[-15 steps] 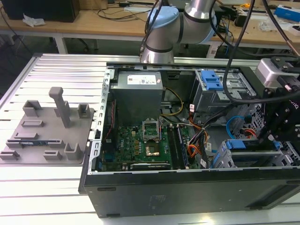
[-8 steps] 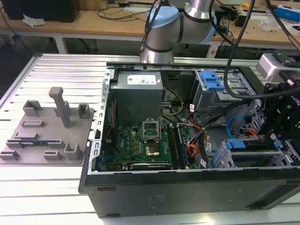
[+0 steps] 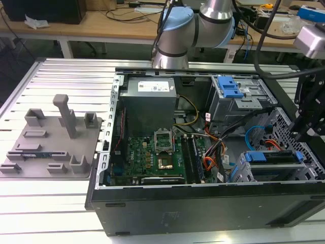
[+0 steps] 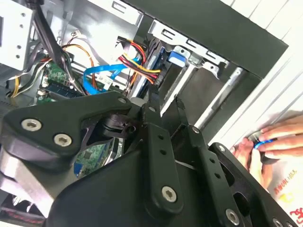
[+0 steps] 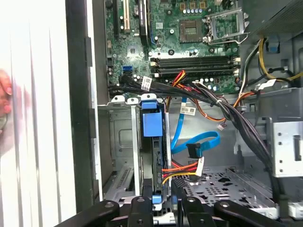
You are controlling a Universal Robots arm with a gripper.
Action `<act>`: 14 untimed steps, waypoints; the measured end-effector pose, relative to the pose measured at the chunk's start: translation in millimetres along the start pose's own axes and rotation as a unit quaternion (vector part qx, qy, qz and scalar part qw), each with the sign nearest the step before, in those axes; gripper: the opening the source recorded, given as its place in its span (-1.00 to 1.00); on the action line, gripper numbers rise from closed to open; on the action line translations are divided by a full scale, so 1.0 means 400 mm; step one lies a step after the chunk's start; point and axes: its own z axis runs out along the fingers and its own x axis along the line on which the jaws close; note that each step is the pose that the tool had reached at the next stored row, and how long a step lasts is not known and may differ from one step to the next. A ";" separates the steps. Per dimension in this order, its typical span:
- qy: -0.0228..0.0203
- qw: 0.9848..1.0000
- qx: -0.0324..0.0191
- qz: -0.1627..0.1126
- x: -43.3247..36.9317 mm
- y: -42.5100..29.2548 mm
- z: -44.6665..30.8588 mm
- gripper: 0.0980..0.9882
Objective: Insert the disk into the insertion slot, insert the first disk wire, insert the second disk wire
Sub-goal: 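Insert the first disk wire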
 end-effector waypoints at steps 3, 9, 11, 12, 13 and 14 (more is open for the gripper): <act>0.000 1.000 0.000 0.000 0.000 0.000 -0.005 -0.54; 0.000 1.000 0.000 0.000 0.000 0.000 -0.007 -0.54; 0.000 1.000 0.000 0.000 0.000 0.000 -0.007 -0.54; 0.000 1.000 0.000 0.000 0.000 0.000 -0.008 -0.54; 0.000 1.000 0.000 0.000 0.000 0.000 -0.008 -0.54; 0.000 1.000 0.000 0.000 0.000 0.000 -0.008 -0.54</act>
